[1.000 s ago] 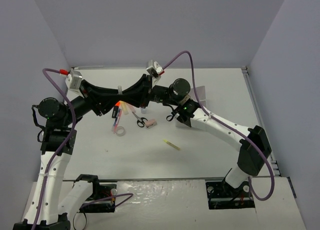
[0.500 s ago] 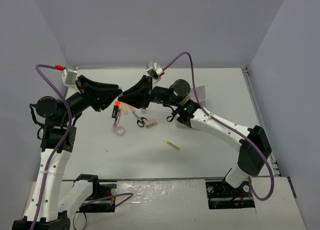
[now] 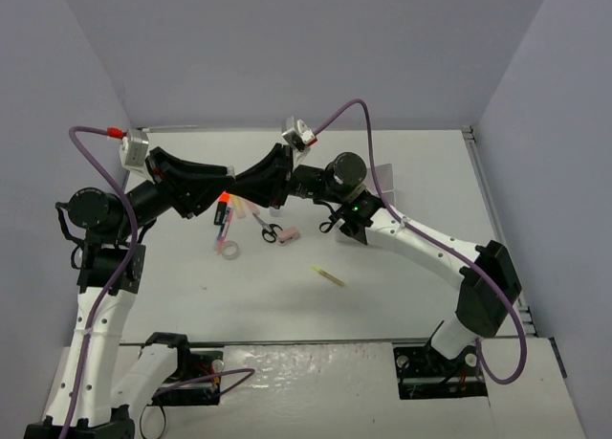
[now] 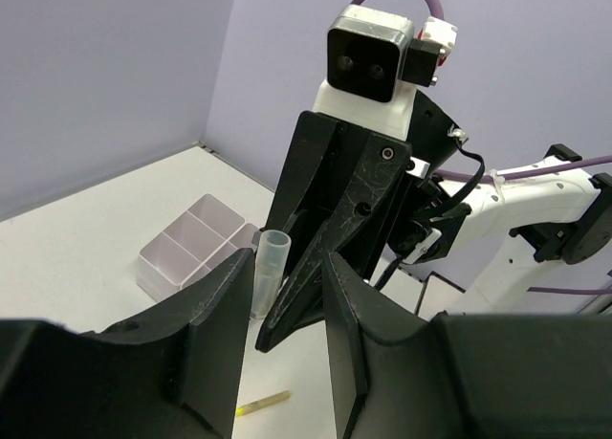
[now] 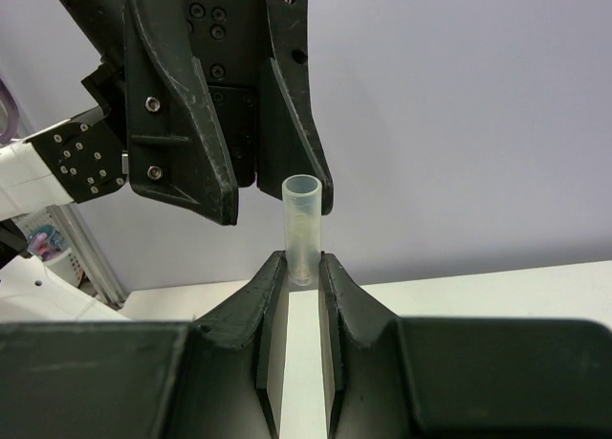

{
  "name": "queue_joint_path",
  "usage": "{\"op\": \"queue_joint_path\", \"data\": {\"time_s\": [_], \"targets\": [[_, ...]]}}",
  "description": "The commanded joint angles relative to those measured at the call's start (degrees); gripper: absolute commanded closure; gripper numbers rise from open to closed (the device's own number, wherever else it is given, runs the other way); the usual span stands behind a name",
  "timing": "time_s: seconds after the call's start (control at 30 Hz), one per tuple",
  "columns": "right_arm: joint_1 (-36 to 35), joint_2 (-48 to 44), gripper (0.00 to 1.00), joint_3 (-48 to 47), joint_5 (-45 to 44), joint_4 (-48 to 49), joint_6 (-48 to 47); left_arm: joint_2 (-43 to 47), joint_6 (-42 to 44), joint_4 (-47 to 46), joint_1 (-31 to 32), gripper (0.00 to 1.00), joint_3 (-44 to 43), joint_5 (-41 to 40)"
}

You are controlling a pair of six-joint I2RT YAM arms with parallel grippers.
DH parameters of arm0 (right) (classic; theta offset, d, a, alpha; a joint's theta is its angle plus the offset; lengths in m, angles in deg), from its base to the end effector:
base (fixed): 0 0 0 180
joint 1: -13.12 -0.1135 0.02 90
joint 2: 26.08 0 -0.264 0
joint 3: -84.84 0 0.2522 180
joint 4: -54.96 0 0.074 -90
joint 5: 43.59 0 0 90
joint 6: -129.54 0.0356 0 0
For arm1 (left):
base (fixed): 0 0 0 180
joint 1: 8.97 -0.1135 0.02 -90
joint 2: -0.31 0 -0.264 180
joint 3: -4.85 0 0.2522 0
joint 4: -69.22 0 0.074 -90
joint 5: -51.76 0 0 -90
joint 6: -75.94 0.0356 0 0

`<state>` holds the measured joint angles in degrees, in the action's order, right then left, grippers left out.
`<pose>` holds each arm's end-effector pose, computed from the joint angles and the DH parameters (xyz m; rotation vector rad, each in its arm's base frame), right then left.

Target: Sort the stationery into containers

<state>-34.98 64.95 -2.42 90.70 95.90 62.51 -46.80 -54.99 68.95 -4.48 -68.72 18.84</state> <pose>0.2190 0.2813 0.4210 -0.9807 0.7692 1.4474 0.1467 -0.0415 0.4613 0.5633 1.3131 -1.2087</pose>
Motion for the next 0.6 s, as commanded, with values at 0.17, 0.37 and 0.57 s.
{"op": "queue_joint_path", "data": {"time_s": [0.17,0.37,0.57], "targets": [[-0.95,-3.24,1.0,-1.55,0.19,6.41,0.84,0.09,0.27,-1.93,-0.01,0.75,-0.72,1.01],[-1.09,-3.3,1.0,-1.58,0.29,6.65,0.66,0.27,1.09,-0.78,0.04,0.79,-0.34,1.19],[-1.32,-2.68,1.0,-1.97,0.59,7.75,1.25,0.33,1.11,0.06,0.05,0.78,0.07,1.28]]}}
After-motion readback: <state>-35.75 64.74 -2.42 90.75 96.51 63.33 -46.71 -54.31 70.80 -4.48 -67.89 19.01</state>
